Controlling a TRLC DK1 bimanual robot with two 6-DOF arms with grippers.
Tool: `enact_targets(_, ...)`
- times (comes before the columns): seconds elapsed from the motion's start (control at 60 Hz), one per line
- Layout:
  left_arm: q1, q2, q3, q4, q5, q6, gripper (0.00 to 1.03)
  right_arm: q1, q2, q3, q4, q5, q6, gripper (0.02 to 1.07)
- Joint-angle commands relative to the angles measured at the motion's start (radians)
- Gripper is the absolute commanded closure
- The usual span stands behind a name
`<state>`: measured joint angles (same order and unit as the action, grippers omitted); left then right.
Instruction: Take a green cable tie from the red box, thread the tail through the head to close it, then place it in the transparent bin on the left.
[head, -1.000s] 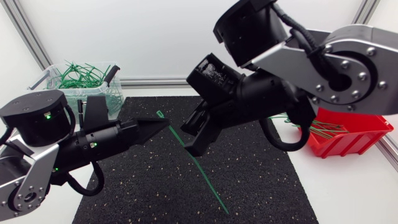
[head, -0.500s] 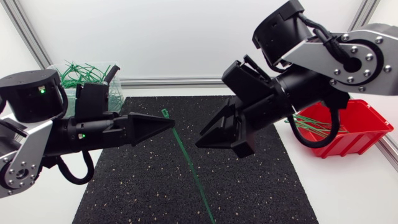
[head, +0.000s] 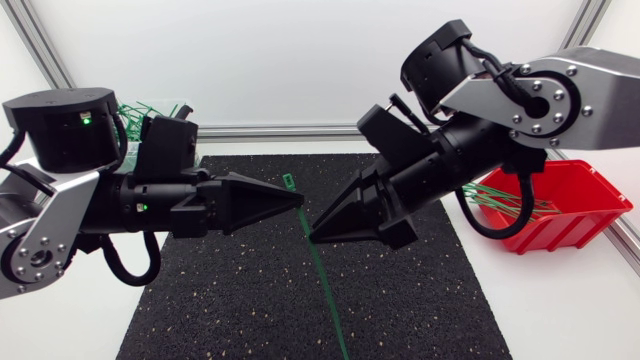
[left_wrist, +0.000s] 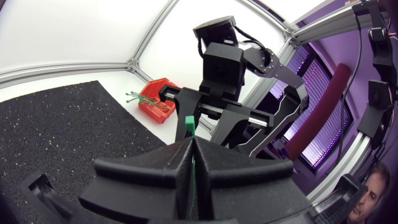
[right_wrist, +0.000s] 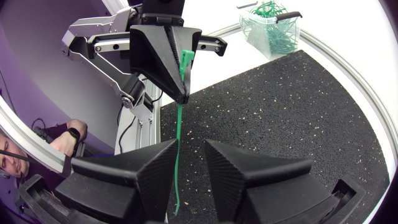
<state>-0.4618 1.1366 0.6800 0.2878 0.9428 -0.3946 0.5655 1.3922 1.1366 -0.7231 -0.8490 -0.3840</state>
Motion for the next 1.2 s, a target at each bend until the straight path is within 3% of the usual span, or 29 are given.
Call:
enact_targets(0.0, -0.012, 0.023, 0.038, 0.002, 0.017, 0.02, 1.0, -0.018, -0.012, -0.038, -0.01, -0.019, -0.029, 0.76)
enact_targets(0.117, -0.035, 0.045, 0.058, -0.007, 0.019, 0.033, 1.0, -0.058, -0.01, -0.051, -0.013, -0.071, -0.039, 0.81)
enact_targets(0.433, -0.057, 0.111, 0.125, -0.036, 0.019, 0.045, 1.0, -0.065, -0.045, -0.066, -0.039, -0.117, -0.062, 0.81)
enact_targets(0.617, -0.051, 0.123, 0.128, -0.042, 0.019, 0.056, 1.0, -0.136, -0.061, -0.067, -0.041, -0.127, -0.07, 0.7)
enact_targets(1.0, -0.081, 0.124, 0.148, -0.053, -0.012, 0.06, 1.0, -0.096, -0.068, -0.094, -0.056, -0.151, -0.082, 0.7)
enact_targets(1.15, -0.092, 0.13, 0.147, -0.053, -0.021, 0.06, 1.0, -0.084, -0.07, -0.097, -0.058, -0.151, -0.082, 0.72)
enact_targets(1.183, -0.095, 0.132, 0.144, -0.055, -0.021, 0.063, 1.0, -0.084, -0.068, -0.098, -0.055, -0.151, -0.082, 0.79)
